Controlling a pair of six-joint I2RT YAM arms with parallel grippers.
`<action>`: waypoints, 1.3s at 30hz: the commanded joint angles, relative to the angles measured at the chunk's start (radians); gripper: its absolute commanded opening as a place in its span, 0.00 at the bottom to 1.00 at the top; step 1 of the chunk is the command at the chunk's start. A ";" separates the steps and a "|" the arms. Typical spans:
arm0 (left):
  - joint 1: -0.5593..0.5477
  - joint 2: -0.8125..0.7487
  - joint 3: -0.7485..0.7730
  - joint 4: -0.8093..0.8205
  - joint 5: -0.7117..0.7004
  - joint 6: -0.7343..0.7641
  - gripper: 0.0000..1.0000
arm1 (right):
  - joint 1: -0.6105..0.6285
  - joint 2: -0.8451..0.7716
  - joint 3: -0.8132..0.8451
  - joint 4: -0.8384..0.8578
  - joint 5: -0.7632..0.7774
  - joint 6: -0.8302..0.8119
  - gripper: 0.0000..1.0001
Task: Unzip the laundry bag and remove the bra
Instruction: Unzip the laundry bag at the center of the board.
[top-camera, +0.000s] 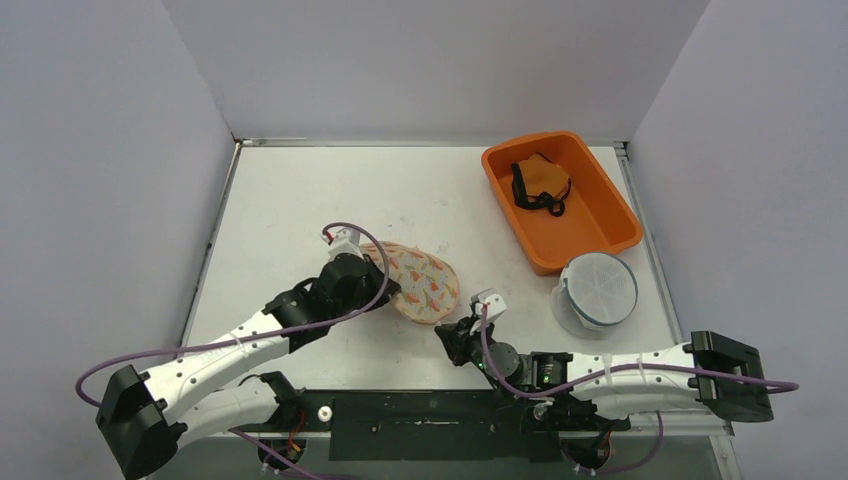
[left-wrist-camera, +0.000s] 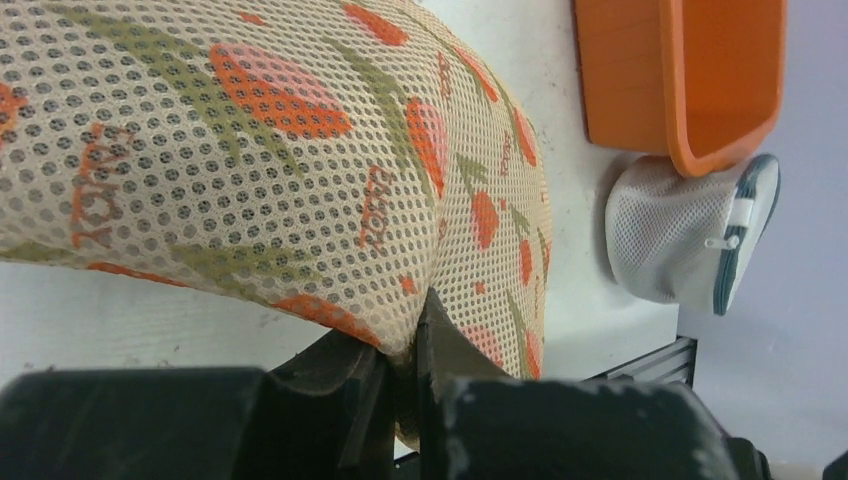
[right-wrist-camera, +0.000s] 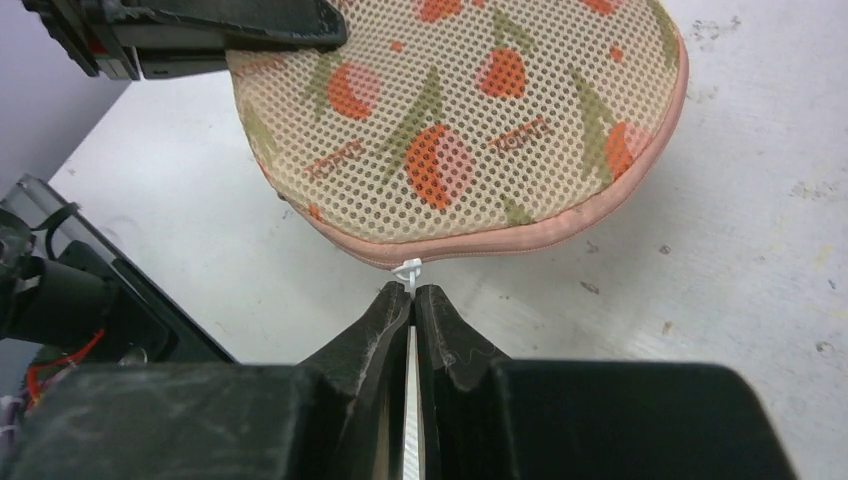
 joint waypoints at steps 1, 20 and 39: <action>0.010 0.010 -0.039 0.259 0.073 0.248 0.00 | 0.028 -0.015 -0.029 -0.027 0.092 0.021 0.05; 0.007 -0.162 -0.330 0.215 0.084 0.095 0.96 | 0.120 0.367 0.038 0.207 0.053 0.035 0.05; -0.021 -0.487 -0.677 0.389 0.136 -0.333 1.00 | 0.062 0.647 0.183 0.453 -0.162 -0.040 0.05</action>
